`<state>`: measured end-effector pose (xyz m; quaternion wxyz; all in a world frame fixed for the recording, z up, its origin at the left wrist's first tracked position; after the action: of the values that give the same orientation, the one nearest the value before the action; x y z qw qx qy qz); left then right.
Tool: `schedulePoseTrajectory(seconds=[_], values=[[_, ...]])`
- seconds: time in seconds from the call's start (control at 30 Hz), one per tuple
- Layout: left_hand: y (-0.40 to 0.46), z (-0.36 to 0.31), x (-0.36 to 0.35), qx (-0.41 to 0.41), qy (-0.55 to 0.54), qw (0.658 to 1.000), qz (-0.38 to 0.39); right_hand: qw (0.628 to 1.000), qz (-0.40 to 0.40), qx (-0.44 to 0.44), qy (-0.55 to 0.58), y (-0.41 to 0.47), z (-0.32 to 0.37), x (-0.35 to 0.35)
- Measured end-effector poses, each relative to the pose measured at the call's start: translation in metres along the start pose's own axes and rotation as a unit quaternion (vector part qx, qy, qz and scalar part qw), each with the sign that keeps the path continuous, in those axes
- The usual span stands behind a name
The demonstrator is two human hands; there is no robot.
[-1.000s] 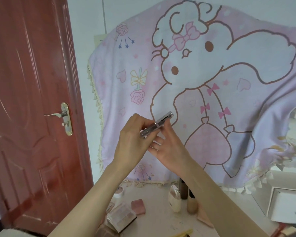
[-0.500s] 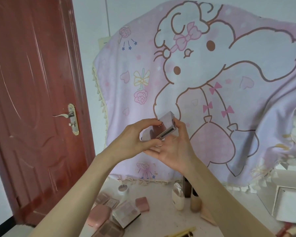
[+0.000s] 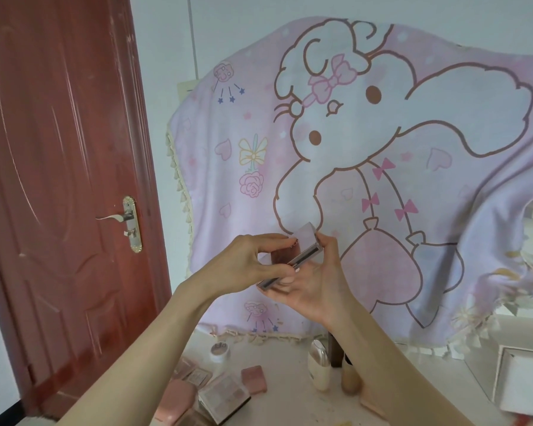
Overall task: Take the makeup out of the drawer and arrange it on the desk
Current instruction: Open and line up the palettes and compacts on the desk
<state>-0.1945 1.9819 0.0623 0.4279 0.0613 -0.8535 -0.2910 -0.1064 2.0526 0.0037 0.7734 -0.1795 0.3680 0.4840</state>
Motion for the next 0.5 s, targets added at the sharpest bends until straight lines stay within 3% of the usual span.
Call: schedulePoseTrajectory(seconds=[0.3, 0.5], values=[[-0.001, 0.016, -0.001, 0.062, -0.076, 0.995, 0.037, 0.999, -0.045, -0.017, -0.02, 0.003, -0.007, 0.011], [0.0, 0.026, -0.002, 0.06, -0.062, 0.993, 0.082, 0.998, -0.054, 0.01, 0.026, 0.012, -0.02, 0.014]])
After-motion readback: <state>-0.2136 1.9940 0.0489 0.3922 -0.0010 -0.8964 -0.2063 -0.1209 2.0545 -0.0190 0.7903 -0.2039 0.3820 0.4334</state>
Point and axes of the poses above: each hand's wrist, its own y-axis towards the middle knuckle, its own x-axis out of the back of the hand, z = x × y, the point moved 4 cm from there along y, towards the middle knuckle, and after that the axes turned 5 degrees about -x, right-handed, at the moved point
